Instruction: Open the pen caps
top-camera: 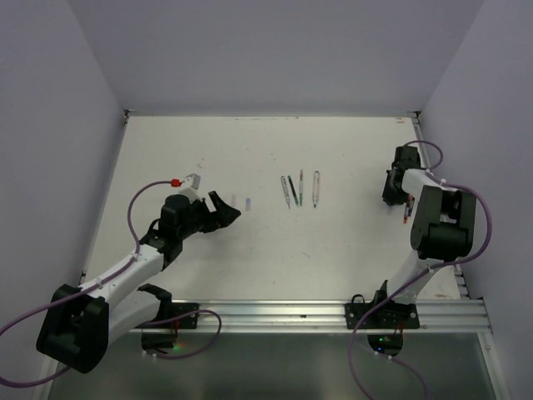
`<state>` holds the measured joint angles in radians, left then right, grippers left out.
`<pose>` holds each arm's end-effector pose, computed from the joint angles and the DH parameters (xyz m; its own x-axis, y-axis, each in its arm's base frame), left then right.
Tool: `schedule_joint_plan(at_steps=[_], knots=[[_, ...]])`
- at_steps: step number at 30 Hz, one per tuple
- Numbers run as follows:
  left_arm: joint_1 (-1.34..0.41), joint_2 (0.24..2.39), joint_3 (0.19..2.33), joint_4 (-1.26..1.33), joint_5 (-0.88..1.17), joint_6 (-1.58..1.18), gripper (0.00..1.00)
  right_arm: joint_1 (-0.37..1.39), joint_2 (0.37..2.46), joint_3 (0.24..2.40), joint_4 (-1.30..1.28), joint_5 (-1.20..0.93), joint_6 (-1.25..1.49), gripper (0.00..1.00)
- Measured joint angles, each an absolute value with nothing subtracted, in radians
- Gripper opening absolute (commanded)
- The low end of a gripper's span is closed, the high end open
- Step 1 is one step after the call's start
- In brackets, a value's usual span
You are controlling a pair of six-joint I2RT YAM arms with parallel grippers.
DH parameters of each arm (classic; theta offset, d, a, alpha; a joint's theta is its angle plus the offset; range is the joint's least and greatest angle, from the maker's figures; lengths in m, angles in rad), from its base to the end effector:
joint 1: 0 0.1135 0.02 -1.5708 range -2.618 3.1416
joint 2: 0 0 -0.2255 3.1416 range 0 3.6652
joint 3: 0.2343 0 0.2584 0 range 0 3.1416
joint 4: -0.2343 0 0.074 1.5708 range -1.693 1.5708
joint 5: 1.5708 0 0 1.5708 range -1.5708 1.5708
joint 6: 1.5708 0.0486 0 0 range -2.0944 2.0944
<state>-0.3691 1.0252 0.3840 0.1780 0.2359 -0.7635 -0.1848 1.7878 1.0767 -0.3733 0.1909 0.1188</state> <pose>0.2279 -0.1003 0.1498 -0.6784 -0.4584 -0.5741 0.1062 0.7121 -0.6940 0.3473 -0.0743 0.1075 -0.8311 0.2738 -0.4840 0.3687 0.9229 -0.1112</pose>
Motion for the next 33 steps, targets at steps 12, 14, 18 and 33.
schedule_joint_plan(at_steps=[12,14,18,33], knots=[[-0.369,0.916,0.381,0.213,0.32,-0.756,0.8,0.0,1.663,1.142,-0.517,0.159,0.217,0.0],[-0.371,0.914,0.378,0.267,0.385,-0.759,0.79,0.056,1.598,1.157,-0.525,0.115,0.252,0.0],[-0.404,0.918,0.375,0.393,0.496,-0.775,0.8,0.17,1.473,1.148,-0.488,-0.028,0.341,0.0],[-0.568,0.999,0.359,0.702,0.607,-0.867,0.8,0.334,1.346,0.915,-0.184,-0.277,0.636,0.0]])
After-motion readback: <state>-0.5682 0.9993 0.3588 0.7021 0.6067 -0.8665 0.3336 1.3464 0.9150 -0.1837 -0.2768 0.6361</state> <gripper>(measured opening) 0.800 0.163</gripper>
